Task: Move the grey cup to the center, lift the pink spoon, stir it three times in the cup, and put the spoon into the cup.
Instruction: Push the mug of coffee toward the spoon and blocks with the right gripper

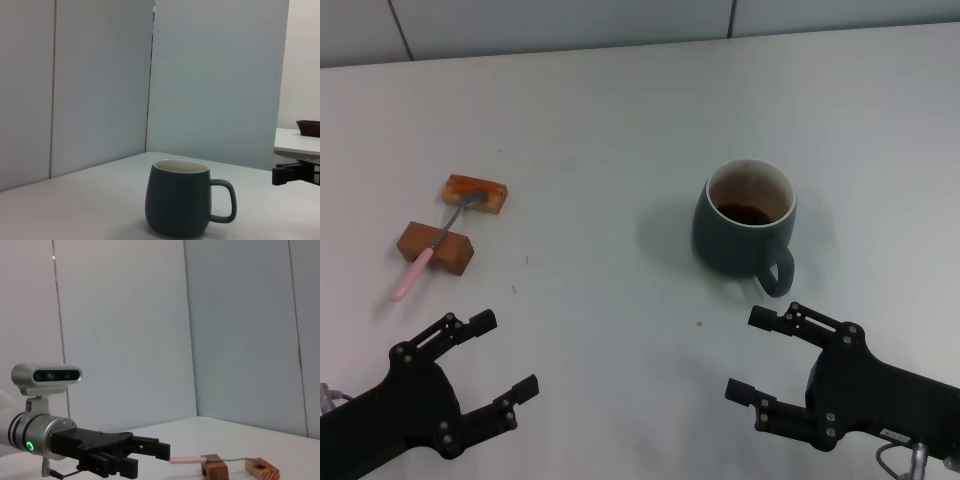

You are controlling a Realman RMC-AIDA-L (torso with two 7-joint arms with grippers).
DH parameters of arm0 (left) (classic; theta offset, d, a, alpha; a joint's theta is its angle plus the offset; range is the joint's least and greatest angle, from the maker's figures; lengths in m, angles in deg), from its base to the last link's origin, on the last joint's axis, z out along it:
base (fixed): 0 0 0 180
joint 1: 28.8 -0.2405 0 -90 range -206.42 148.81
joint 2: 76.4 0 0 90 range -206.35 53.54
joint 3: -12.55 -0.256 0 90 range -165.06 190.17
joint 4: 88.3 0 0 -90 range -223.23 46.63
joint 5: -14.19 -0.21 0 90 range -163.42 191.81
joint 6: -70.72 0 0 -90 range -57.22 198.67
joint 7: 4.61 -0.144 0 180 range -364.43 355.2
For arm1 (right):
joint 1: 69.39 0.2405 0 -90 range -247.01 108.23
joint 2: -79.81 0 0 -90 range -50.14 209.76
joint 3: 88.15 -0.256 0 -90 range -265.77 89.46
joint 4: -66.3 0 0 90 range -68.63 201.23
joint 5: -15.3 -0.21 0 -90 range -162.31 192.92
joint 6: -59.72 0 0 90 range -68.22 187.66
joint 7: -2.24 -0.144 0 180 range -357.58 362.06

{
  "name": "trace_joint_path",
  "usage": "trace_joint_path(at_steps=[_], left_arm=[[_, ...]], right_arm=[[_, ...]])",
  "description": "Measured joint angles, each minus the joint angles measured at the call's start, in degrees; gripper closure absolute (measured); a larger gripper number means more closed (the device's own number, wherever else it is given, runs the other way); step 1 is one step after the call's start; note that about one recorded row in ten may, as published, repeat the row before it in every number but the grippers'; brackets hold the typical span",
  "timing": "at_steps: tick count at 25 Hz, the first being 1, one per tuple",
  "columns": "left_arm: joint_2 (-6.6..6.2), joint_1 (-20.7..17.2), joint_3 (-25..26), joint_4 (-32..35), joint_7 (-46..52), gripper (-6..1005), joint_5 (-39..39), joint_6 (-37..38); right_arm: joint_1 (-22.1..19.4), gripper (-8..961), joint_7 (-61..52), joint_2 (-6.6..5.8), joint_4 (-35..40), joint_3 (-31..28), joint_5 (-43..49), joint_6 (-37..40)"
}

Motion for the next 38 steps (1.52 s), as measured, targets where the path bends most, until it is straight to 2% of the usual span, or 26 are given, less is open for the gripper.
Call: trace_joint_path(at_steps=[10, 12, 13, 14, 16, 17, 18, 22, 23, 24, 27, 33, 38], left_arm=[[0.0, -0.09, 0.06, -0.11, 0.0, 153, 0.0, 0.0], [0.0, -0.09, 0.11, -0.11, 0.0, 153, 0.0, 0.0], [-0.01, -0.09, 0.2, -0.11, 0.0, 153, 0.0, 0.0], [-0.01, -0.09, 0.2, -0.11, 0.0, 153, 0.0, 0.0], [-0.03, -0.1, 0.22, -0.11, 0.0, 153, 0.0, 0.0], [-0.03, -0.1, 0.22, -0.11, 0.0, 153, 0.0, 0.0], [-0.08, -0.12, 0.23, -0.11, 0.0, 153, 0.0, 0.0], [-0.1, -0.12, 0.24, -0.11, 0.0, 152, 0.01, 0.01], [-0.04, -0.1, 0.24, -0.11, 0.0, 152, 0.01, 0.0], [-0.04, -0.12, 0.24, -0.11, 0.0, 152, 0.01, 0.0], [0.04, -0.07, 0.24, -0.11, 0.0, 152, 0.0, 0.0], [0.03, -0.11, 0.24, -0.11, 0.0, 152, 0.0, 0.05], [0.04, -0.07, 0.24, -0.11, 0.0, 152, 0.04, 0.07]], right_arm=[[-0.24, 193, 0.18, 0.06, 0.0, -0.82, -0.49, 1.29], [-0.93, 197, 0.29, 0.05, 0.26, -2.86, -1.99, 3.09], [-2.14, 198, 0.2, -0.01, 0.77, -6.27, -3.9, 5.24], [-2.14, 200, 0.2, -0.01, 0.77, -6.27, -3.9, 5.24], [-3.83, 203, 0.43, 0.07, 0.82, -11.86, -6.61, 7.34], [-4.74, 246, 0.83, 0.21, 0.44, -15.15, -8.32, 7.81], [-5.85, 290, 1.3, 0.33, -1.2, -21.12, -12.0, 6.78], [-5.59, 460, 1.46, 0.17, -2.94, -27.11, -14.22, 2.18], [-4.14, 500, 2.64, 0.23, -3.25, -29.35, -14.31, -3.67], [-4.14, 540, 2.64, 0.23, -3.25, -29.35, -14.31, -3.67], [-1.03, 660, 7.05, 0.31, -4.56, -29.44, -14.16, -11.78], [4.9, 787, 14.62, 0.34, -8.54, -27.29, -13.56, -19.46], [8.05, 892, 15.5, 0.38, -10.1, -24.98, -13.48, -24.18]])
